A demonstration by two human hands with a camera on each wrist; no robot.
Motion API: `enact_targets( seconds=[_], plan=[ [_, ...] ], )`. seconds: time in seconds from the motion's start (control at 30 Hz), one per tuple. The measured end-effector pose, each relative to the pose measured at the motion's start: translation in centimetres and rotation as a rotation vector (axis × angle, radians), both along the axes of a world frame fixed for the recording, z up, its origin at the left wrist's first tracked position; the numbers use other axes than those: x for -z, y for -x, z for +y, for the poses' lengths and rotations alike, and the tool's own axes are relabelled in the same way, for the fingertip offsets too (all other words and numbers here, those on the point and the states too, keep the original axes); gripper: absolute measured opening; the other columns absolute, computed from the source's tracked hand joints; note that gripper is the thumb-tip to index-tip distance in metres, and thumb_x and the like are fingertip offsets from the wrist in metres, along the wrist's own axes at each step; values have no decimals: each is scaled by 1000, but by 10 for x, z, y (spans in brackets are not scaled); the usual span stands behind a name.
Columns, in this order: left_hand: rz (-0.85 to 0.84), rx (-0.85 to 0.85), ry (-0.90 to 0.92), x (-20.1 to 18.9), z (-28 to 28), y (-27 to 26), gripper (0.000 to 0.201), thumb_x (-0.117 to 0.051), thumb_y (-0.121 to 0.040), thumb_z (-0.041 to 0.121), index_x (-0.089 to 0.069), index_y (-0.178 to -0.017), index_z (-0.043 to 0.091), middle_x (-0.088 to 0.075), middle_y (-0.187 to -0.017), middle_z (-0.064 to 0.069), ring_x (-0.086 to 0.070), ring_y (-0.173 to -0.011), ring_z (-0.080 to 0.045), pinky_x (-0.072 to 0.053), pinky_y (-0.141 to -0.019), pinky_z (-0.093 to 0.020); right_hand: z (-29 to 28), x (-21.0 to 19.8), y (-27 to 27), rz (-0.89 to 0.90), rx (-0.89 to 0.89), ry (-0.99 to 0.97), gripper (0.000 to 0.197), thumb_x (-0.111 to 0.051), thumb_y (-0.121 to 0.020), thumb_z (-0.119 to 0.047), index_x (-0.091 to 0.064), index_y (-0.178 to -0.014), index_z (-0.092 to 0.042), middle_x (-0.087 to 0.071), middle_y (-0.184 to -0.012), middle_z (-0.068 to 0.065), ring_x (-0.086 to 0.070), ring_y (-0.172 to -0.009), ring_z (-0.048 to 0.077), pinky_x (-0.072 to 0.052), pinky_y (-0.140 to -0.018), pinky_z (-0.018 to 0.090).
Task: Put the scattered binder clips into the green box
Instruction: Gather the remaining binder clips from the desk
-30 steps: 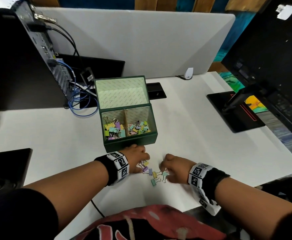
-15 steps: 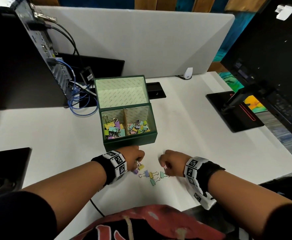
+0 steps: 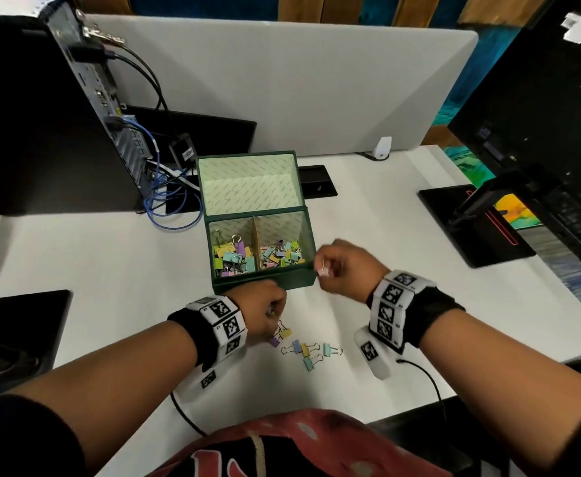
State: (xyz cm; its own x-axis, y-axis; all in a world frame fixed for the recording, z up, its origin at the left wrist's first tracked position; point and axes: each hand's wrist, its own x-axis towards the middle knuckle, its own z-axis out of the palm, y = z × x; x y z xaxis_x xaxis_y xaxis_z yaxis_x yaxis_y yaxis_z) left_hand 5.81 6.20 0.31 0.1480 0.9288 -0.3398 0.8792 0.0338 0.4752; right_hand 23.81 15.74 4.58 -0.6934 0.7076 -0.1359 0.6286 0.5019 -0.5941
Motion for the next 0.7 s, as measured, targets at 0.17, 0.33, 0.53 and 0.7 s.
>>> enact_targets(
  seconds=[0.17, 0.33, 0.53, 0.7],
  plan=[
    [-237, -145, -161, -41, 13, 4, 25, -65, -71, 10, -52, -67, 31, -56, -83, 7, -54, -75, -13, -47, -72, -26, 15, -24, 32, 174, 59, -70, 26, -59, -76, 2, -61, -99, -11, -50, -96, 11, -58, -82, 25, -50, -77, 23],
    [-463, -391, -238, -66, 39, 15, 26, -67, -71, 2, -55, -67, 25, -55, -70, 12, -50, -57, -1, -44, -56, -14, 11, -12, 24, 116, -23, -43, 31, -57, -79, 4, -61, -108, -7, -53, -109, 18, -58, -94, 33, -51, -90, 40],
    [-353, -415, -264, -63, 65, 18, 14, -64, -75, 8, -60, -81, 19, -56, -80, 7, -53, -66, -12, -46, -62, -23, -5, 17, -16, -66, -69, -33, 25, -62, -81, -11, -61, -106, -13, -49, -113, 8, -53, -92, 18, -51, -86, 35],
    [-67, -317, -249, -47, 63, 18, 20, -65, -79, 19, -61, -99, 21, -49, -115, -3, -51, -93, -18, -40, -81, -24, -28, 38, -31, -416, -335, 121, 35, -69, -78, -28, -60, -112, -19, -53, -115, 8, -60, -93, 24, -48, -82, 29]
  ],
)
